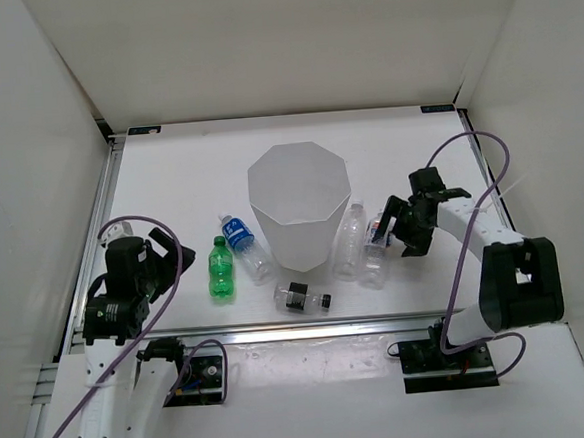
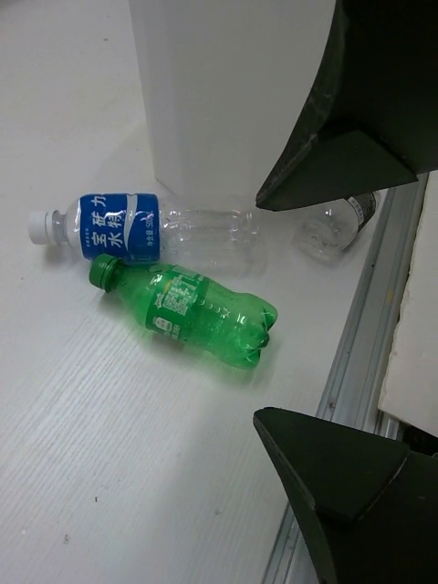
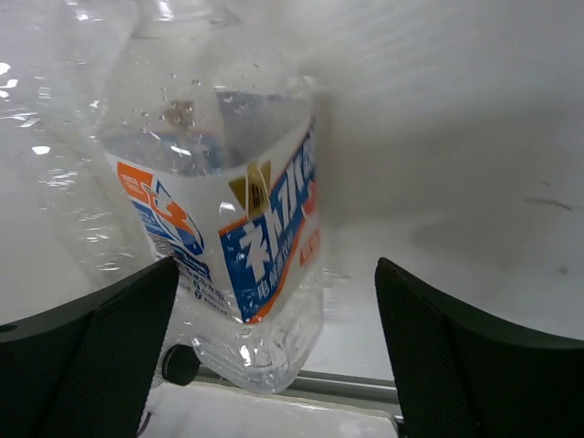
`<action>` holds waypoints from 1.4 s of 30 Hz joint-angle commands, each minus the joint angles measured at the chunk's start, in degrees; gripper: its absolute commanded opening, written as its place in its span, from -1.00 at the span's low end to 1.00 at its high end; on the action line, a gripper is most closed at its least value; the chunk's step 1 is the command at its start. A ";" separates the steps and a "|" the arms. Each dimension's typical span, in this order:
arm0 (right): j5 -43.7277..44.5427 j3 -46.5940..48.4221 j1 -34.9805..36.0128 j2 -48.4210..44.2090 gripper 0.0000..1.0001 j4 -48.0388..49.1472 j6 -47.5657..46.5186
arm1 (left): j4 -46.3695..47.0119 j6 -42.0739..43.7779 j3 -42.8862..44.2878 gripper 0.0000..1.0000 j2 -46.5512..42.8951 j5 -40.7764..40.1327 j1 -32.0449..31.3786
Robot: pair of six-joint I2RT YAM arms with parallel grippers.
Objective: Put the plastic bottles in the bin
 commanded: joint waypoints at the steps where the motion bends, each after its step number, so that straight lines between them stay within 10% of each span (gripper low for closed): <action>1: 3.16 -1.22 0.19 4.45 0.78 2.54 -1.37 | -0.42 0.50 -0.62 1.00 1.98 1.49 0.25; 7: 5.62 -2.36 -0.86 2.20 0.03 0.97 -0.85 | 0.19 0.51 0.51 1.00 3.30 0.96 0.25; 14: 10.63 1.83 -2.01 -13.27 -0.40 -9.04 -0.14 | 0.73 0.51 0.00 1.00 3.30 -0.18 0.25; 21: 7.92 27.74 3.68 -24.54 -0.43 -16.97 1.26 | 1.95 1.12 -1.85 1.00 2.78 1.31 0.25; 32: 15.82 59.33 30.83 0.58 -0.45 -15.04 -3.92 | 9.25 4.37 -4.14 1.00 9.18 3.77 0.25; 35: 18.72 59.34 36.04 4.98 -0.27 -14.24 -3.92 | 9.77 4.37 -3.53 1.00 12.09 3.77 0.25; 42: 24.34 62.41 38.24 3.33 1.00 -14.51 -6.02 | 13.65 4.99 -3.52 1.00 15.86 5.18 0.25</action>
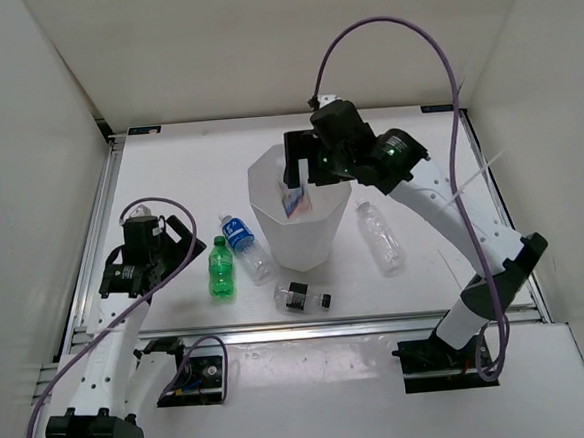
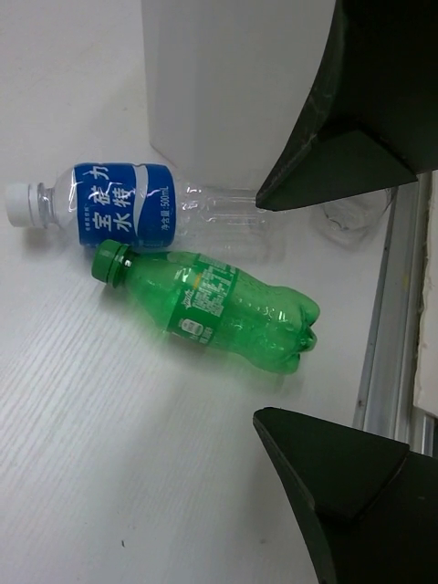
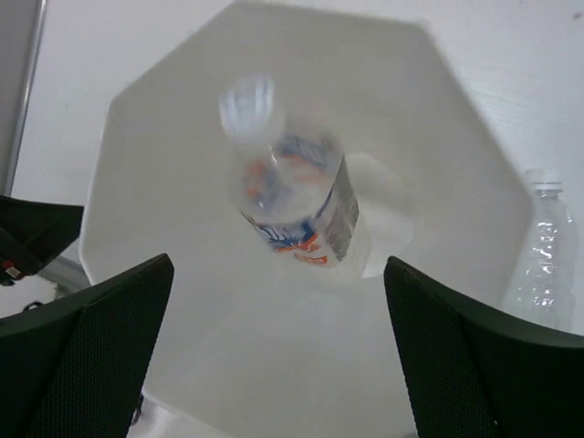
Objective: Put the plastic bottles in the bin
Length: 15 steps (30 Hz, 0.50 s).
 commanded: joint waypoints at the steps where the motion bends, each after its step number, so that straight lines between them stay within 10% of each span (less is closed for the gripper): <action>1: 7.05 4.07 -0.84 -8.76 1.00 1.69 -2.21 | 4.70 1.23 -0.64 1.00 1.83 2.16 0.25; 15: 3.56 0.48 -10.15 -18.44 1.00 -2.18 -5.55 | 14.29 5.09 -2.32 1.00 22.22 3.66 -8.97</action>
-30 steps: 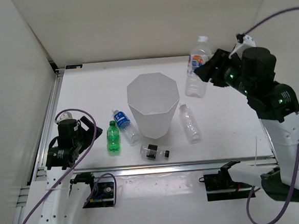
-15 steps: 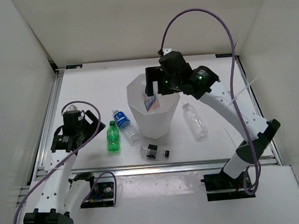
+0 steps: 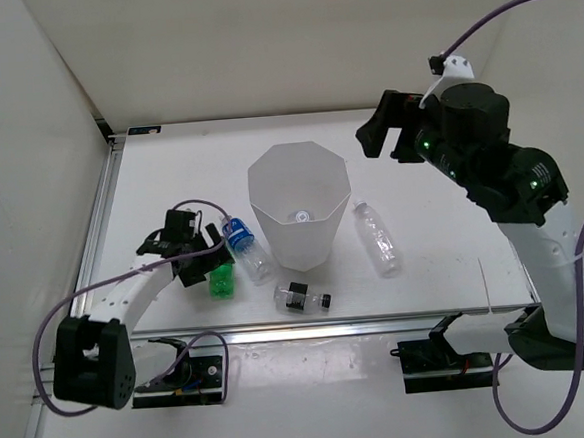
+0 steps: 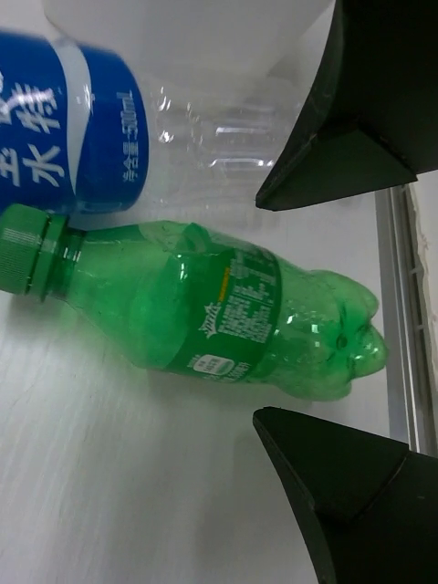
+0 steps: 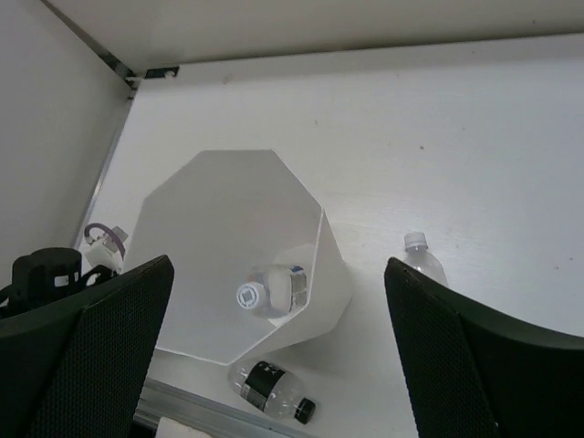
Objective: Put the plastic bottles in the bin
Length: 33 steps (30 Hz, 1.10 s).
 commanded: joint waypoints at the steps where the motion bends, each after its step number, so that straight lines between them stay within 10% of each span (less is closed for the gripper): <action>1: -3.01 -2.56 -1.72 1.60 1.00 -1.35 -1.48 | 2.71 1.71 1.99 1.00 4.52 -2.56 -2.59; 6: -6.18 -1.16 -5.15 2.22 1.00 -1.88 -2.27 | 3.24 0.48 1.91 0.92 9.72 -3.90 -3.13; 9: -8.45 0.42 -7.25 3.53 1.00 -2.93 -3.41 | 3.24 -2.15 1.38 0.17 9.65 -5.30 -2.60; 21: -11.36 -2.73 -10.94 2.31 1.00 -3.99 0.01 | -1.68 -11.91 24.90 0.10 -12.69 -19.80 -3.56; 28: -19.35 -19.15 -21.22 -4.36 1.00 -1.52 8.44 | -1.68 0.46 56.96 0.13 4.52 -18.13 -18.58; 33: -23.58 -29.44 -27.12 -5.61 1.00 1.55 11.26 | -1.68 5.49 62.46 0.25 14.63 -16.20 -29.55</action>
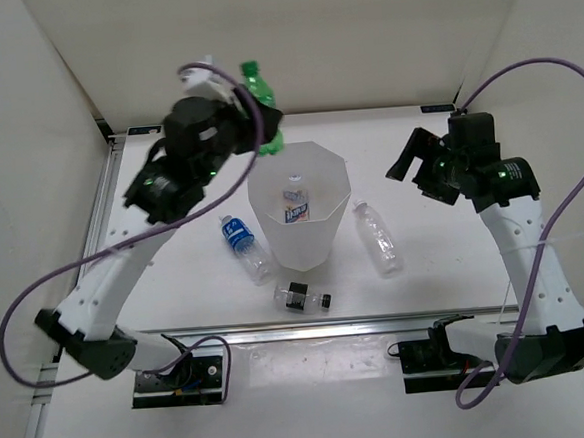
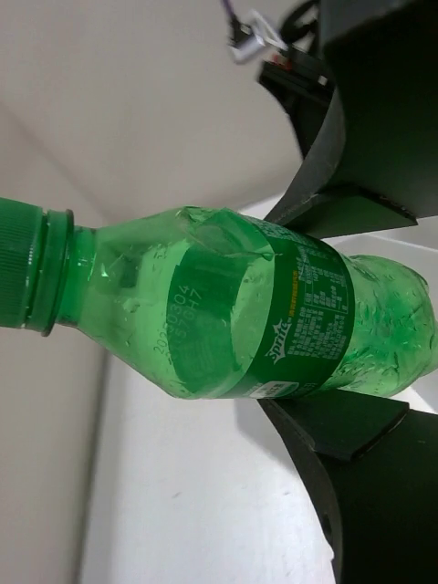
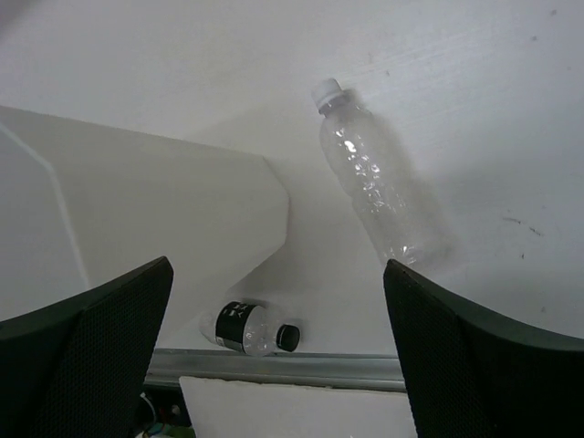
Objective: Put the plastic bottles in the bin
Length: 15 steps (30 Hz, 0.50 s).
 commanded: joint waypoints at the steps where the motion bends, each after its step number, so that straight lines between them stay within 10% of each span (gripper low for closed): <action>1: -4.32 -4.25 -2.33 -0.80 1.00 4.28 2.61 | -3.91 4.31 0.19 0.30 7.36 1.20 -6.25; 15: -0.97 -23.60 -2.34 4.21 1.00 15.62 -5.12 | -9.00 5.45 -0.87 1.00 8.27 -2.04 -12.50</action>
